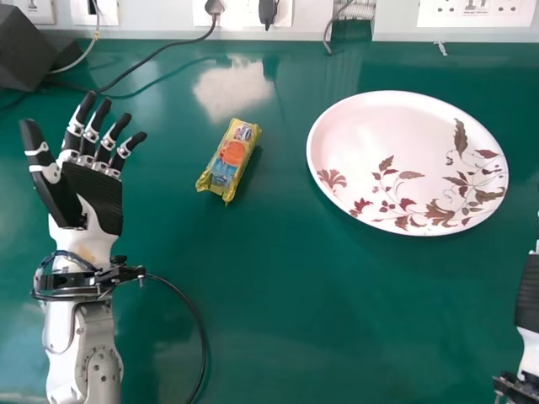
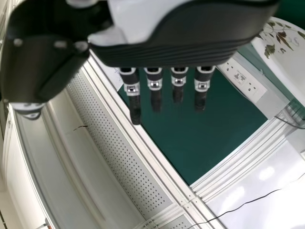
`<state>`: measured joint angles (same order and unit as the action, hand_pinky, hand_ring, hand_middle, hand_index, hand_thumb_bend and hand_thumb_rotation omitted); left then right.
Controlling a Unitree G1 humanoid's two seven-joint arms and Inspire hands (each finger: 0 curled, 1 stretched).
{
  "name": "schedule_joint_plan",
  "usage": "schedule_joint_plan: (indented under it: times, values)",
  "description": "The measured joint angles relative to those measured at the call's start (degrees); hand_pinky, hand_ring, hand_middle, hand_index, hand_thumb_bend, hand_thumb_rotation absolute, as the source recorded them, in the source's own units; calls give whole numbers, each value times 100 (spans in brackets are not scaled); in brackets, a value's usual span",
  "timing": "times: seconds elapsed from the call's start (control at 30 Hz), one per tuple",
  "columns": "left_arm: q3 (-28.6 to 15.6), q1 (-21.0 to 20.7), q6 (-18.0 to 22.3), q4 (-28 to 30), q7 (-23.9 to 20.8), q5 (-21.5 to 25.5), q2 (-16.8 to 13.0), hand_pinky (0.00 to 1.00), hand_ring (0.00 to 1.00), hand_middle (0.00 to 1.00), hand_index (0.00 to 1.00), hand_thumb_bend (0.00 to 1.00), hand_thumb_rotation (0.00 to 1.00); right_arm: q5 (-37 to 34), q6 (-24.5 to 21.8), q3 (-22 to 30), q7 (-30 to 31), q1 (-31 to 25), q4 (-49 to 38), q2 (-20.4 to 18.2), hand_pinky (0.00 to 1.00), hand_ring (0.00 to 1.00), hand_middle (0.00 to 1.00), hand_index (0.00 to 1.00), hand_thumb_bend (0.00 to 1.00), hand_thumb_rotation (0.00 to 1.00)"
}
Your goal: Pick up biscuit and place it in the plate
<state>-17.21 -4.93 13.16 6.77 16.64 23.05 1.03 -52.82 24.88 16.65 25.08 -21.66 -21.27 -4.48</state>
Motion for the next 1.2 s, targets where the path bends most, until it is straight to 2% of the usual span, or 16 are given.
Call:
schedule_joint_plan:
  times: [0.13,0.2,0.37,0.47,0.6,0.8,0.93,1.2]
  values:
    - [70,22,155,62,-225,-403,-35,71,86,96,93,100,59,0,0,1,4,1,2,-1,92,100,100,87,99,25]
    - [121,84,269,121,-410,-754,-56,71,86,96,93,100,59,-1,0,0,4,1,2,-2,91,100,100,89,99,28]
    - [248,181,624,153,-610,-1321,-149,73,87,96,92,100,59,3,0,2,8,1,12,-1,99,100,100,94,94,31]
    - [296,207,720,164,-661,-1496,-204,73,87,97,93,100,59,-14,0,6,22,2,22,-1,97,100,100,93,94,31]
    - [397,268,764,234,-901,-1980,-269,73,87,97,93,100,58,-12,0,14,37,6,63,0,94,100,100,96,97,35]
    - [493,299,772,265,-1121,-2228,-345,73,86,97,93,100,58,-12,0,21,37,12,74,0,93,100,100,95,98,35]
    - [539,301,771,277,-1287,-2454,-386,75,88,97,95,100,58,-16,4,31,126,18,114,3,91,100,100,97,100,39]
    - [618,302,781,341,-1592,-2916,-452,73,88,96,96,100,59,-31,47,79,244,40,197,6,91,100,100,96,100,43]
